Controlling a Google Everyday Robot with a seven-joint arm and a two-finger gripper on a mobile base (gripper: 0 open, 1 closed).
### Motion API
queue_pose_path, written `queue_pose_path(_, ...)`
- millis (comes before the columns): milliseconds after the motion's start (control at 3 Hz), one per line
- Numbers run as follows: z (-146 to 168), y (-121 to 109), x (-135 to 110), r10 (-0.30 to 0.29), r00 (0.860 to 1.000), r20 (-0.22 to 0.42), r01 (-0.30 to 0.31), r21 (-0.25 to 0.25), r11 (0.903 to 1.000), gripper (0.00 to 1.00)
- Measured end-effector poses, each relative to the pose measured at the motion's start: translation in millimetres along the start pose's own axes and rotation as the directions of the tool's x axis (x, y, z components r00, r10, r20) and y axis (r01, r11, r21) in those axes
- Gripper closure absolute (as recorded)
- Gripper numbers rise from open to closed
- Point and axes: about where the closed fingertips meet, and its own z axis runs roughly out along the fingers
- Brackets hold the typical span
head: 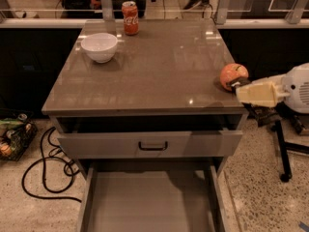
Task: Place rxbar chocolate into middle drawer
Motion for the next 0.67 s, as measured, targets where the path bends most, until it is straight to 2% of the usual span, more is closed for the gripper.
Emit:
queue_pose_path(333,18.1,17.7,33.7,-0.105,0.994,-0.012,0.104,-0.080,0.9913,1.00)
queue_pose_path(667,21.2,21.3,36.0,-0.110,0.994,-0.018,0.108,-0.081,0.9908,1.00)
